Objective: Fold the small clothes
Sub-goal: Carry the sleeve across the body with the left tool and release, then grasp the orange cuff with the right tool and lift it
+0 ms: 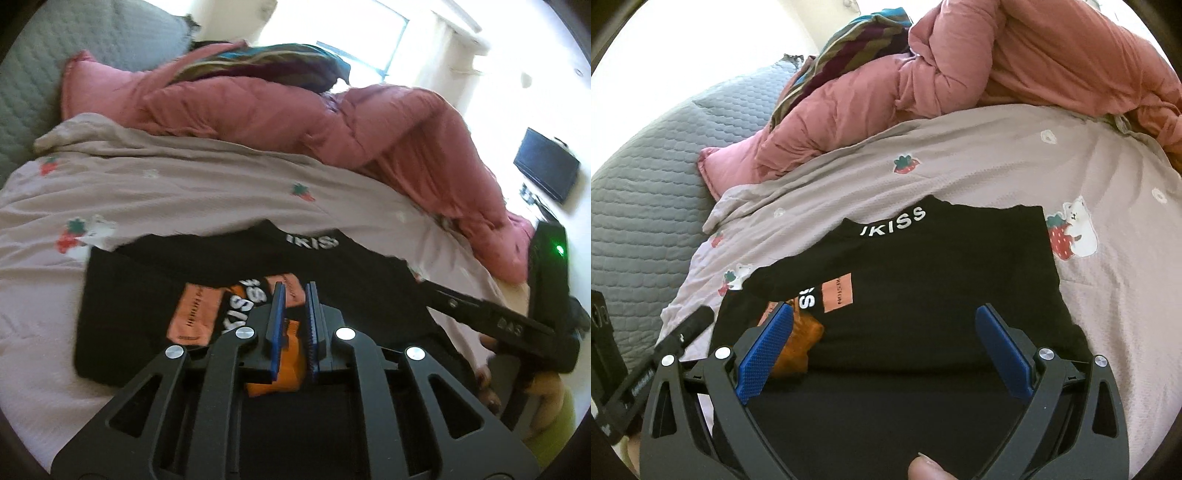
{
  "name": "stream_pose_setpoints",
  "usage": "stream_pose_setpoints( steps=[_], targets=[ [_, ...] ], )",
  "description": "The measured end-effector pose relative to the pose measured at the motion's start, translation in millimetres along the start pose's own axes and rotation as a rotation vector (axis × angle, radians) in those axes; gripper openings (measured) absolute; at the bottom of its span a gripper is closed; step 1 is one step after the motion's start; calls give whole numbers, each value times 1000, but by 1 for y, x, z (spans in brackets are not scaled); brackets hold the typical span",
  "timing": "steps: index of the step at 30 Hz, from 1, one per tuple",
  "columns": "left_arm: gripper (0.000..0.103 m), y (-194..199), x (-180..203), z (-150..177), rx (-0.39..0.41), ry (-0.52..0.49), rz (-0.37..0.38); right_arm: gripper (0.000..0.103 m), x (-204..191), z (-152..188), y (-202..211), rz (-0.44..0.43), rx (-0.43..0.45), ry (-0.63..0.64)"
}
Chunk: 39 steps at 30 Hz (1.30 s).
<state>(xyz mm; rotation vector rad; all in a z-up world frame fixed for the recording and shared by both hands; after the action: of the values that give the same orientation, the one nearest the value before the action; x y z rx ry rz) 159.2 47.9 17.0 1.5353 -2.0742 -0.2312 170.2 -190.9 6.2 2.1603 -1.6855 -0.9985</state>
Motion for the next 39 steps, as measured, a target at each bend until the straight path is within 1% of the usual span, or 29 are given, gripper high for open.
stream_pose_setpoints(
  steps=[2,4,5,6,8,10,12,13,15,19,21,25,26,27,28,31,35,36,37,38,39],
  targets=[
    [10,1,1,2,7,0,16,98,-2,3,-2,-4,-10,5],
    [12,2,-4,0,12,12,-9,98,-6,6,-5,-10,-23,11],
    [16,3,-9,-1,16,22,-20,98,-9,8,-7,-17,-31,15],
    [21,4,-15,-1,19,31,-48,98,-13,12,-9,-29,-43,24],
    [28,6,-26,-3,17,30,-107,98,-22,17,-13,-42,-60,43],
    [30,6,-40,-3,7,25,-185,98,-33,24,-17,-56,-77,65],
    [33,7,-51,-3,-4,30,-228,98,-44,30,-22,-72,-95,84],
    [34,8,-57,-3,-3,22,-264,98,-50,33,-25,-80,-104,98],
    [42,11,-63,-5,4,4,-313,98,-58,38,-31,-87,-117,121],
    [49,16,-75,-7,17,11,-352,98,-70,46,-46,-102,-154,139],
    [58,16,-79,-8,19,17,-365,98,-76,49,-53,-106,-168,154],
    [58,16,-91,-9,19,31,-401,97,-85,52,-65,-113,-188,178],
    [58,16,-95,-8,15,38,-411,95,-86,53,-69,-114,-194,177],
    [58,16,-98,-8,14,50,-411,86,-87,54,-73,-116,-202,173],
    [58,16,-100,-8,15,57,-413,78,-87,55,-78,-117,-216,169],
    [58,20,-103,-9,25,71,-417,77,-86,60,-92,-113,-255,142],
    [62,22,-106,-10,38,83,-421,77,-89,62,-99,-103,-246,156],
    [62,24,-108,-11,43,90,-422,75,-90,63,-99,-103,-243,164],
    [62,24,-109,-11,44,94,-423,67,-93,63,-101,-106,-240,175],
    [62,25,-110,-12,47,98,-424,63,-95,64,-101,-114,-240,181],
    [62,26,-112,-12,52,104,-426,53,-98,65,-102,-127,-239,187]
  ],
)
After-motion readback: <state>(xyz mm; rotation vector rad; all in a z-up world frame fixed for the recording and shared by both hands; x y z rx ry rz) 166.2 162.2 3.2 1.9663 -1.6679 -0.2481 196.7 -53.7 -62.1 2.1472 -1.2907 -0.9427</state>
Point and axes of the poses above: each gripper's, at about its wrist camera, not at the fingertips, and y roughly against the way its jaws point, x to its right, z to its underside, the point moved 1 cm from there along -y, roughly the way its jaws point, and after that the axes turned 10 degrees about x, right-handed, at the moved point
